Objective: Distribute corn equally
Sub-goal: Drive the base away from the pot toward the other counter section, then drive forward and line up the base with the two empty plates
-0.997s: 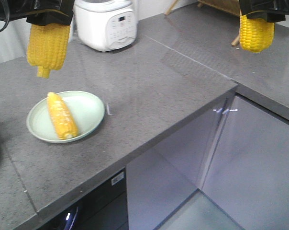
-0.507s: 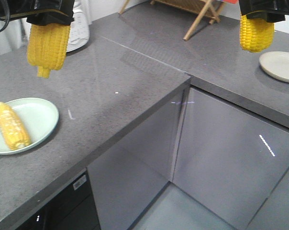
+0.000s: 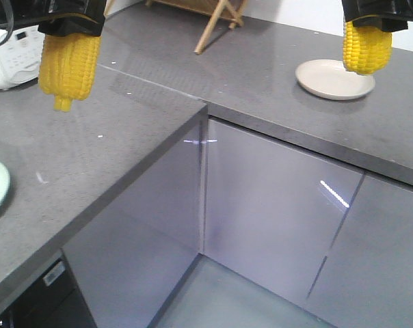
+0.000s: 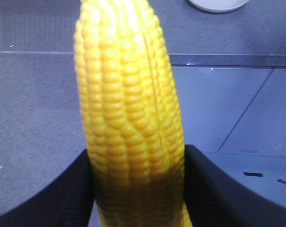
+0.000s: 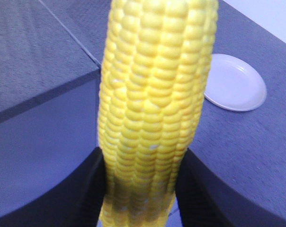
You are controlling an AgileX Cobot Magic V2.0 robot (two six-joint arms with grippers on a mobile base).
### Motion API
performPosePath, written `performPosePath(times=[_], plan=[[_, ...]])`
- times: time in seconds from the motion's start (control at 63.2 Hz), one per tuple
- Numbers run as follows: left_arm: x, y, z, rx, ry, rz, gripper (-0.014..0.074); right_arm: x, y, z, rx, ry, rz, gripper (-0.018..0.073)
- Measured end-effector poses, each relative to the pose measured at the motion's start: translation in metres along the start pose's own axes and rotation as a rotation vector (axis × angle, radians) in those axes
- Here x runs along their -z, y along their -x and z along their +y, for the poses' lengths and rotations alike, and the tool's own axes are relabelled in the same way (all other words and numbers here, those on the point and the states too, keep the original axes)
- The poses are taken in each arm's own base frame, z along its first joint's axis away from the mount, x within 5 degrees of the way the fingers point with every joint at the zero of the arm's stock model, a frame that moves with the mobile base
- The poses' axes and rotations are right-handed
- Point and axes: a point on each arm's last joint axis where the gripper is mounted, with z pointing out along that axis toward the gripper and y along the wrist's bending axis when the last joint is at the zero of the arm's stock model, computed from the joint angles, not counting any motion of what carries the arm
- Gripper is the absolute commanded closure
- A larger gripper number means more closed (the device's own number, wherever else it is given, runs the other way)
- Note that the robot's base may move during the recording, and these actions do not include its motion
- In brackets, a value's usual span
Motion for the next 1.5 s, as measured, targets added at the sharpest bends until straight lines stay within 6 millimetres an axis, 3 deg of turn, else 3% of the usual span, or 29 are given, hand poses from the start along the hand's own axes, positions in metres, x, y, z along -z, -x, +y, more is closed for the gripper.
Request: performPosePath(times=[1.504], plan=[[0.0, 0.0, 0.0, 0.0, 0.0, 0.0, 0.0604, 0.0, 0.0, 0.0, 0.0, 0.0, 0.0, 0.0565]])
